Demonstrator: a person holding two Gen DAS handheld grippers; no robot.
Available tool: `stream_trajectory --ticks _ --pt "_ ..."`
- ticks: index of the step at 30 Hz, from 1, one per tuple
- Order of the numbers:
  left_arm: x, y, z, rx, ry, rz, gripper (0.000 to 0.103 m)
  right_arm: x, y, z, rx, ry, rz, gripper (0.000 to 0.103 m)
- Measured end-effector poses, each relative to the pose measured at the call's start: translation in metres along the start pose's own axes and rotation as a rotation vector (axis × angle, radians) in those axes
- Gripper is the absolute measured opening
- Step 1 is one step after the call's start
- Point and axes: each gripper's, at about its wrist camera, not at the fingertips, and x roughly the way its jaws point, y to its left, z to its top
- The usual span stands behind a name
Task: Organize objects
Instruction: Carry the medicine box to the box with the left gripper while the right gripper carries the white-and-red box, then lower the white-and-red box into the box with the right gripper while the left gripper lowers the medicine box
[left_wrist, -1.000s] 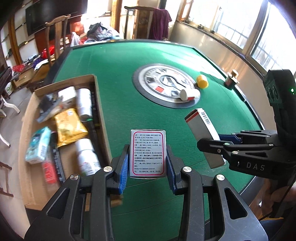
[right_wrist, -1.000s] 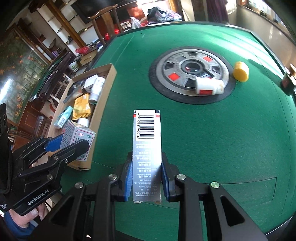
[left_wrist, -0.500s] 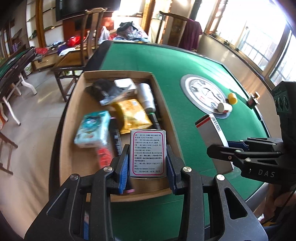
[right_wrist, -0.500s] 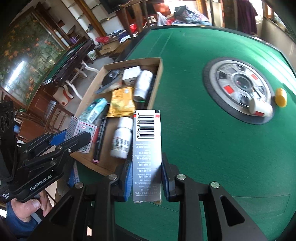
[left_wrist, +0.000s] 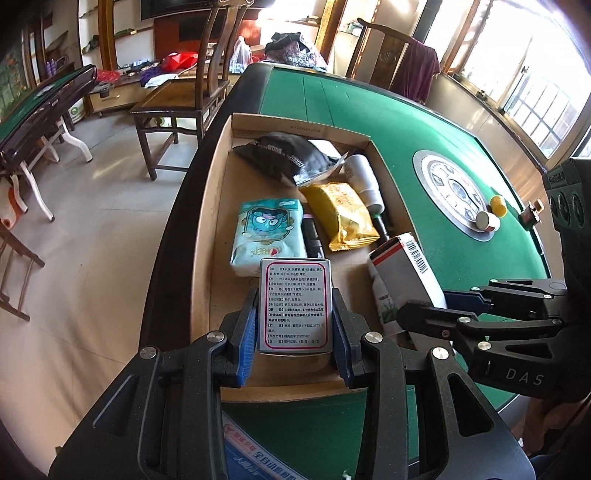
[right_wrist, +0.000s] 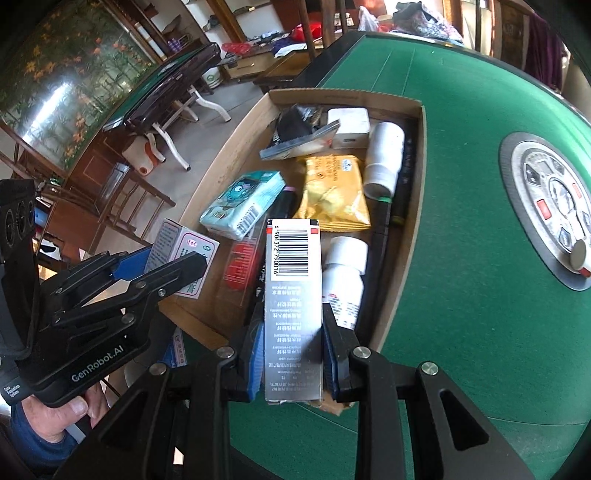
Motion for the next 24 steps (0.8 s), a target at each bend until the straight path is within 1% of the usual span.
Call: stream_trajectory --ticks 11,24 --pt "0.019 0.013 -0.001 0.008 0.043 -0.002 0.035 0.023 0.01 0.004 0.003 0.04 0.004 0.026" --pt "0.029 0.017 -0.002 0.02 0.067 -0.015 0.035 0.033 0.012 0.0 -0.004 0.061 -0.025 0.026"
